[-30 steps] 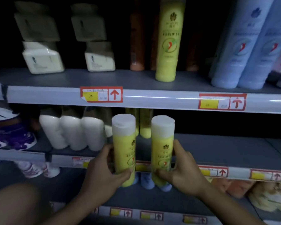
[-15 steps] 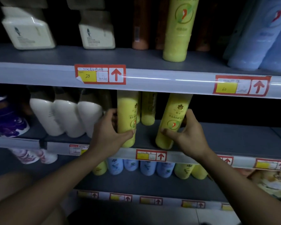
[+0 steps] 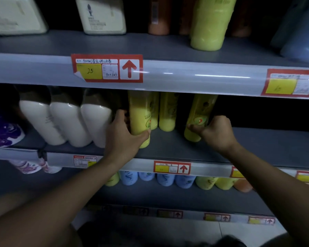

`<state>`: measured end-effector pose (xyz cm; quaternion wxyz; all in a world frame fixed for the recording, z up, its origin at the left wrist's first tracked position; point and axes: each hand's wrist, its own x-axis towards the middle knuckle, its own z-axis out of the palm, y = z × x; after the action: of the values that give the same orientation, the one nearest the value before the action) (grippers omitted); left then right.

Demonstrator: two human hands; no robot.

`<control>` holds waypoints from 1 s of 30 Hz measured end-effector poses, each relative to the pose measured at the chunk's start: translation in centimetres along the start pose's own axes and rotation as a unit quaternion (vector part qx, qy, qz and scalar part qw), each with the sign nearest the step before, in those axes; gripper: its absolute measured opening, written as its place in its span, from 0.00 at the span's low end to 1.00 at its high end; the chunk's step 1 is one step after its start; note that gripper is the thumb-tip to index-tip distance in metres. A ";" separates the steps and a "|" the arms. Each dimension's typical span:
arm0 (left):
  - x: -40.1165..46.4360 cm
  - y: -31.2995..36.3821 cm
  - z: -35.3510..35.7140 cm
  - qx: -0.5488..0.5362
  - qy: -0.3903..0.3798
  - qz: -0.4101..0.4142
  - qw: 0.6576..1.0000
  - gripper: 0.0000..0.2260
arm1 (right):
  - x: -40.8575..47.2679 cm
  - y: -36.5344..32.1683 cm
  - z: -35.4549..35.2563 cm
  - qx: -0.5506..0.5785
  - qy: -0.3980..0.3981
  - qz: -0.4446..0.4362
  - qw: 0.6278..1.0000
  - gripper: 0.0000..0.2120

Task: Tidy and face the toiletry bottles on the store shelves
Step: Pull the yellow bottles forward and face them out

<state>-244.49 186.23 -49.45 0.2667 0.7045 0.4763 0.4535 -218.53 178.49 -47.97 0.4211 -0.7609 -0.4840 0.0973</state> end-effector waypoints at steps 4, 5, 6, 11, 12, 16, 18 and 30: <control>-0.2 -0.5 0.8 -0.021 0.014 -0.001 1.000 0.25 | 0.7 0.7 1.2 0.007 0.013 0.005 1.000 0.17; -0.2 -0.6 1.0 -0.023 0.013 0.001 1.000 0.25 | 0.8 0.6 1.4 0.017 0.009 0.004 1.000 0.16; -0.1 -0.8 1.2 -0.023 0.011 0.002 1.000 0.25 | 0.9 0.5 1.7 0.030 0.003 0.003 1.000 0.15; 0.2 -1.3 1.7 -0.017 0.012 0.004 1.000 0.25 | 1.3 0.0 2.7 0.088 -0.009 -0.006 0.996 0.19; 0.3 -1.2 1.7 -0.014 0.014 0.004 1.000 0.25 | 1.3 -0.1 2.8 0.088 -0.008 -0.010 0.996 0.20; 0.2 -1.0 1.9 -0.009 0.020 0.010 1.000 0.25 | 1.4 -0.5 3.0 0.083 -0.010 -0.020 0.996 0.21; 0.3 -1.0 1.9 -0.005 0.022 0.012 1.000 0.24 | 1.5 -0.6 3.2 0.089 -0.009 -0.014 0.996 0.22; 0.5 -0.8 2.4 0.035 0.032 0.007 0.999 0.23 | 2.3 0.1 4.3 0.086 -0.001 -0.014 0.996 0.20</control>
<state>-242.63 187.10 -50.94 0.2238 0.7019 0.4954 0.4603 -219.69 182.69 -50.19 0.4858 -0.7153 -0.4844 0.1331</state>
